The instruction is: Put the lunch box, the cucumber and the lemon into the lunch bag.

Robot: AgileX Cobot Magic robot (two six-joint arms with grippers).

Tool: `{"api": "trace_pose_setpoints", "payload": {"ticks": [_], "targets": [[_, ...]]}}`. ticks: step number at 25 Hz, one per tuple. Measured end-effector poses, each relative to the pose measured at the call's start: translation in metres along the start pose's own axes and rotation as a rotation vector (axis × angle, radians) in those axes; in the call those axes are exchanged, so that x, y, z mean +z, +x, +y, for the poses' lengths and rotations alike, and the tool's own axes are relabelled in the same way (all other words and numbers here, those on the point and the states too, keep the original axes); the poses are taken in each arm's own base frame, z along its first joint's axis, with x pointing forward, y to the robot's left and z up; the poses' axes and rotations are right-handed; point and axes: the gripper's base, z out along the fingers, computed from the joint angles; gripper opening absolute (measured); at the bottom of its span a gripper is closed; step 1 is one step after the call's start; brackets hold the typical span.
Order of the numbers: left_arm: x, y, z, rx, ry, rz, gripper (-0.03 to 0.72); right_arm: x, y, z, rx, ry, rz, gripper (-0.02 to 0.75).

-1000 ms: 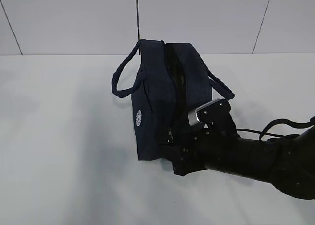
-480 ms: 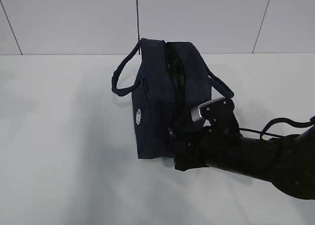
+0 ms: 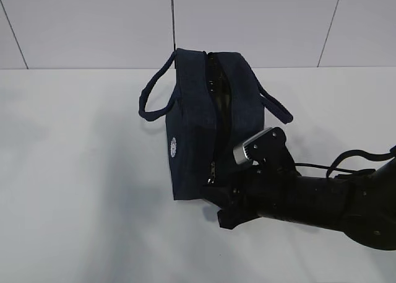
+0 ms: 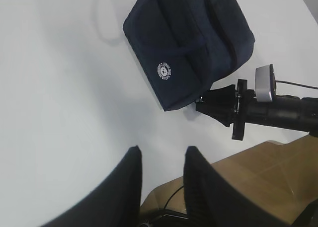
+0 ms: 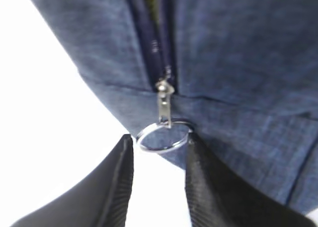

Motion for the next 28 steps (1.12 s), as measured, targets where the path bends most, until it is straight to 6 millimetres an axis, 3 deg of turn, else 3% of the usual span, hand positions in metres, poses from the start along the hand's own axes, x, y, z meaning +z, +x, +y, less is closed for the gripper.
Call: {"api": "trace_pose_setpoints", "payload": {"ticks": [12, 22, 28], "targets": [[0.0000, -0.0001, 0.0000, 0.000, 0.000, -0.001, 0.208, -0.0002, -0.0022, -0.0059, 0.028, 0.065, -0.025, 0.264], [0.0000, -0.0001, 0.0000, 0.000, 0.000, -0.001, 0.208, 0.0000, -0.0023, -0.0016, -0.033, 0.018, -0.025, 0.264], [0.0000, -0.0001, 0.0000, 0.000, 0.000, -0.001, 0.208, -0.0001, -0.0037, -0.0003, -0.043, 0.004, -0.041, 0.209]]}}
